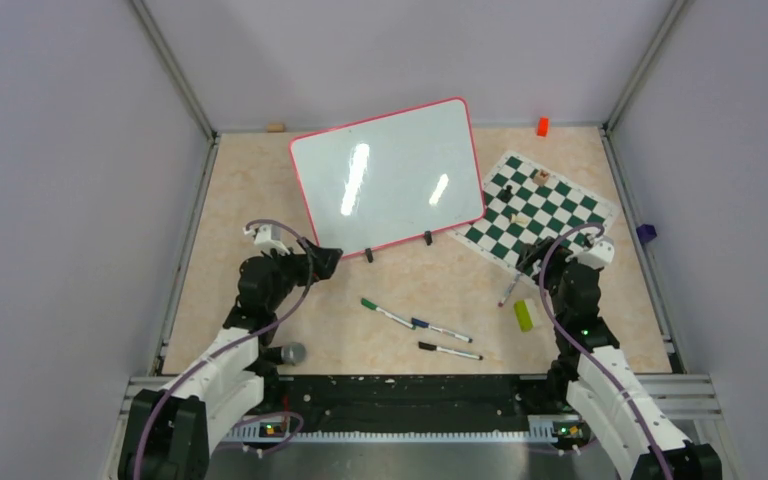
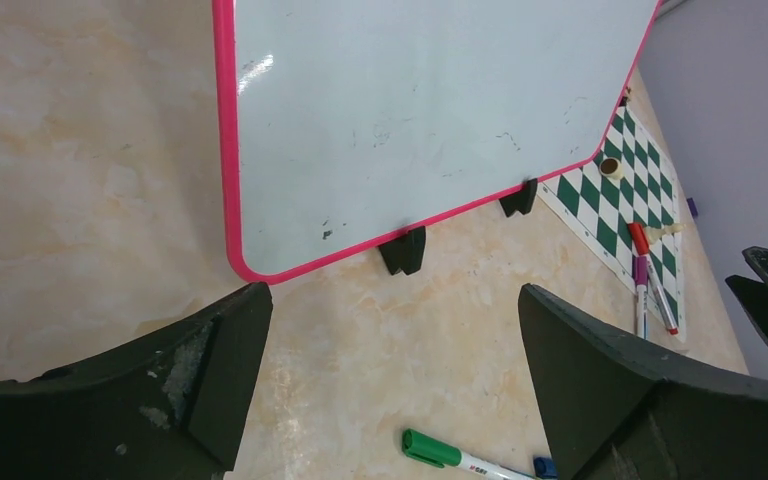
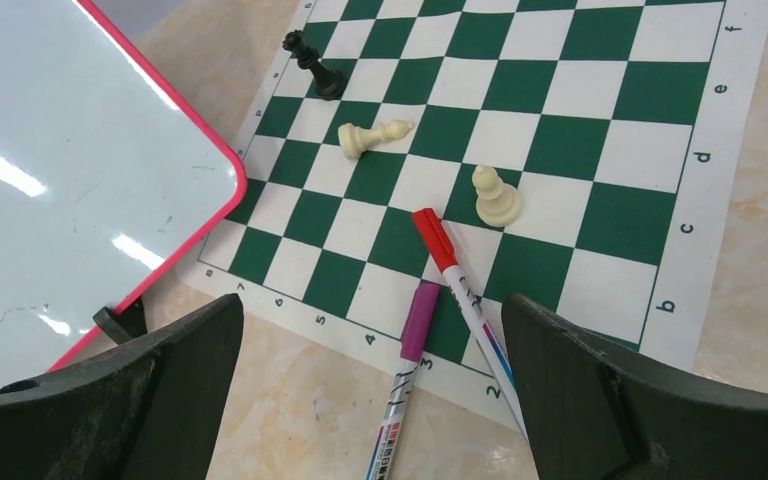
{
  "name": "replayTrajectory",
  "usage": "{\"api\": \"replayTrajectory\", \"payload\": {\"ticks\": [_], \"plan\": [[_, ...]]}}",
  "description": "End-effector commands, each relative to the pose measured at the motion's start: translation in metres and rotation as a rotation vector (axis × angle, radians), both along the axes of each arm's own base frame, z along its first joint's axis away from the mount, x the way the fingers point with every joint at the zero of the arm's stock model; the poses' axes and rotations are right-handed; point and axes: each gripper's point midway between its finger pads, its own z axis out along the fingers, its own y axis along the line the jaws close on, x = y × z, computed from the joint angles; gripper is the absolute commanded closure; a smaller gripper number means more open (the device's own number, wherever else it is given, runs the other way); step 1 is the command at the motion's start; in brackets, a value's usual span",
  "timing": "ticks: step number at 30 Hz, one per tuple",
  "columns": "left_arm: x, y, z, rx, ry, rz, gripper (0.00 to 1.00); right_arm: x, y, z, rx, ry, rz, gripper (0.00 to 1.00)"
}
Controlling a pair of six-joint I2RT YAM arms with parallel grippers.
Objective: Write a sentence on the whiteboard
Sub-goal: Pick up the whiteboard marker from the corner of the board.
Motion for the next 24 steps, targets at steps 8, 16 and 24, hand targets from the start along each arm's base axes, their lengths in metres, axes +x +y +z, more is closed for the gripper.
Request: {"api": "replayTrajectory", "payload": {"ticks": [8,16,24], "plan": [[-0.009,-0.029,0.026,-0.027,-0.127,-0.198,0.02,0.0,0.033,0.024,-0.011,-0.096,0.204,0.06],[-0.014,-0.037,0.03,-0.049,-0.147,-0.251,0.07,-0.009,0.093,0.057,-0.139,-0.036,0.541,0.08],[-0.016,-0.037,0.032,-0.042,-0.158,-0.254,0.08,-0.043,0.182,0.039,-0.318,0.085,0.869,0.18]]}}
